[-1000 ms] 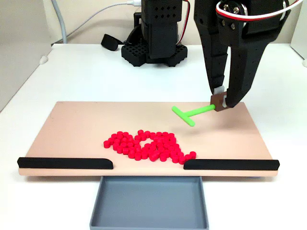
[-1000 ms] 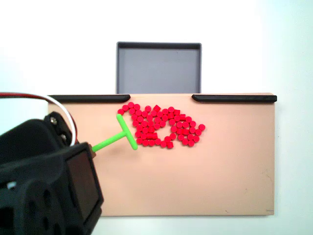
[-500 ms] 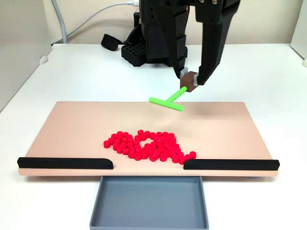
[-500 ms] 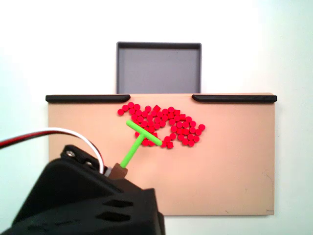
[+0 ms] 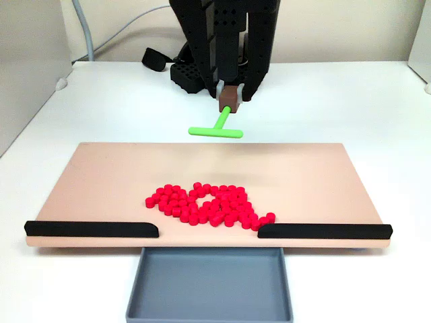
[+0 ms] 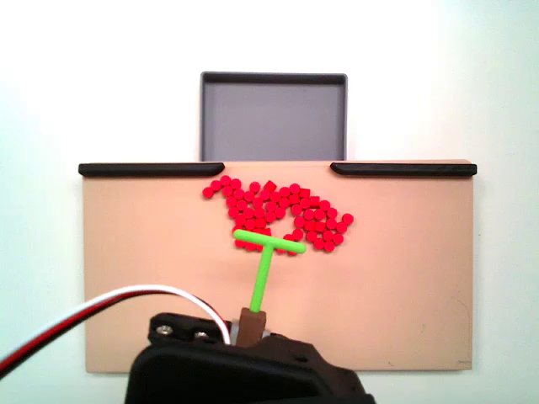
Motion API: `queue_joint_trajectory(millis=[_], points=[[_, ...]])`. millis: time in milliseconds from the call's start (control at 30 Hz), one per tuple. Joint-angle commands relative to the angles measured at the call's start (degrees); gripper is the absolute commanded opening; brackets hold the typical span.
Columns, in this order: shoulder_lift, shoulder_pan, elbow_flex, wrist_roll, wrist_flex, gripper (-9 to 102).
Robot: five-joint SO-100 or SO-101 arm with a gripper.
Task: Gather the left side granules
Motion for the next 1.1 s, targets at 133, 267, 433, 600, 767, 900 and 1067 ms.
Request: queue_joint_trajectory(millis=[133, 267, 433, 600, 767, 900, 1067], points=[[2.99, 2.46, 0.53, -9.84, -0.18, 0], [2.9, 3.08, 0.53, -12.39, -0.18, 0], [3.6, 3.08, 0.44, -13.01, 0.35, 0], [3.25, 2.9, 0.44, -12.48, 0.35, 0], [2.99, 2.72, 0.44, -13.01, 0.35, 0], [2.99, 2.99, 0.44, -13.89, 0.35, 0], [2.99, 2.81, 0.44, -14.15, 0.35, 0]])
